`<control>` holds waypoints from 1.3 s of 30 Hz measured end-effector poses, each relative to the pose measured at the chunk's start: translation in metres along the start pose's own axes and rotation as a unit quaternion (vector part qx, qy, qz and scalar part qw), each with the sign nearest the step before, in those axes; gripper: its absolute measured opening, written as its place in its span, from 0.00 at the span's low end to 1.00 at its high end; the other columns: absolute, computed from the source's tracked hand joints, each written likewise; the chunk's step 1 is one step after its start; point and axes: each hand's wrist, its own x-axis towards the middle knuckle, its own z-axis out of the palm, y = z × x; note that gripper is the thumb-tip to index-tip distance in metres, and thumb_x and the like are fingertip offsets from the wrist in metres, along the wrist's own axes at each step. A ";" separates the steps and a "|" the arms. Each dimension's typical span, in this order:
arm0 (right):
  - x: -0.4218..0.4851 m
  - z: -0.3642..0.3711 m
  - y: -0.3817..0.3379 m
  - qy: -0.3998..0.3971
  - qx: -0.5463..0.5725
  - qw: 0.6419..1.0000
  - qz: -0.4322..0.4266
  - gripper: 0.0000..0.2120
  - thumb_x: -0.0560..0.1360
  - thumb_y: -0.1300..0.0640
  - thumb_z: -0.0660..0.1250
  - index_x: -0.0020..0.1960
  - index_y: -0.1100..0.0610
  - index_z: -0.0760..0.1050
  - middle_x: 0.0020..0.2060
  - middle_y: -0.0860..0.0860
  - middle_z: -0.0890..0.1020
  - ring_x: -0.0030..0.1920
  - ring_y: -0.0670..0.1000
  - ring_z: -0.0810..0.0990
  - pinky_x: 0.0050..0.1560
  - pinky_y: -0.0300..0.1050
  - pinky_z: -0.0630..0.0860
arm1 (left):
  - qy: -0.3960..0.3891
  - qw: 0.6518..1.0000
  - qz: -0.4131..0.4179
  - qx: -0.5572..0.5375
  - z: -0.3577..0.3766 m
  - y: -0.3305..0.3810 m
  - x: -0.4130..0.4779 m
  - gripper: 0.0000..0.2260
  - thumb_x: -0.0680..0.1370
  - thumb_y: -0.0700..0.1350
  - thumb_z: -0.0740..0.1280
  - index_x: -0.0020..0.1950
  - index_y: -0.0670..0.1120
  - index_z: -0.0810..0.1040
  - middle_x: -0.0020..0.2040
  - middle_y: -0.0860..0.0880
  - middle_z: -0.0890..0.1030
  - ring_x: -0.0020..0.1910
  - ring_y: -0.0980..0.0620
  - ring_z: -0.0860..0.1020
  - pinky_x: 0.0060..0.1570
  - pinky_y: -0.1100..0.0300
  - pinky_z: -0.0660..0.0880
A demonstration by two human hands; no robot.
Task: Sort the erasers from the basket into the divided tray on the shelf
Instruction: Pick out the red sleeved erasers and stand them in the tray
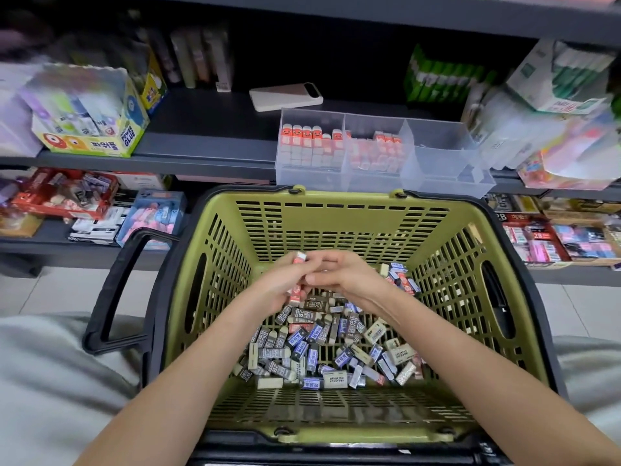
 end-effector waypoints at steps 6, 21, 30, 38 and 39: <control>0.016 0.005 0.066 -0.003 -0.465 0.885 0.005 0.12 0.73 0.58 0.69 0.56 0.57 0.78 0.50 0.52 0.83 0.49 0.53 0.82 0.53 0.48 0.79 | 0.153 0.980 0.018 -0.123 -0.022 0.006 0.007 0.10 0.79 0.38 0.63 0.59 0.46 0.69 0.37 0.46 0.74 0.28 0.53 0.72 0.21 0.65 0.69; 0.023 0.029 0.109 -0.114 -0.768 0.630 -0.001 0.10 0.70 0.60 0.70 0.51 0.57 0.81 0.58 0.52 0.74 0.59 0.54 0.67 0.56 0.50 0.74 | 0.110 0.967 0.034 -0.229 -0.029 0.019 0.001 0.08 0.78 0.41 0.66 0.57 0.45 0.75 0.36 0.47 0.75 0.27 0.53 0.74 0.23 0.65 0.69; 0.014 -0.009 0.098 -0.199 -0.723 0.661 0.038 0.23 0.75 0.39 0.62 0.63 0.52 0.74 0.60 0.50 0.77 0.59 0.55 0.76 0.53 0.45 0.71 | 0.112 0.970 0.020 -0.214 -0.026 0.017 0.002 0.07 0.76 0.40 0.67 0.53 0.43 0.75 0.37 0.47 0.76 0.27 0.53 0.75 0.21 0.66 0.68; 0.008 -0.008 0.091 -0.199 -0.773 0.602 -0.037 0.11 0.75 0.51 0.65 0.55 0.53 0.77 0.53 0.53 0.74 0.57 0.54 0.69 0.54 0.48 0.71 | 0.109 0.974 0.005 -0.198 -0.019 0.014 0.001 0.06 0.76 0.40 0.67 0.53 0.43 0.75 0.37 0.46 0.75 0.27 0.54 0.74 0.20 0.67 0.66; 0.008 -0.006 0.091 -0.205 -0.779 0.591 -0.051 0.10 0.74 0.52 0.66 0.54 0.54 0.77 0.53 0.52 0.75 0.57 0.54 0.68 0.55 0.48 0.70 | 0.109 0.976 0.005 -0.191 -0.019 0.014 0.001 0.06 0.76 0.40 0.67 0.53 0.43 0.75 0.38 0.47 0.76 0.27 0.54 0.74 0.20 0.67 0.67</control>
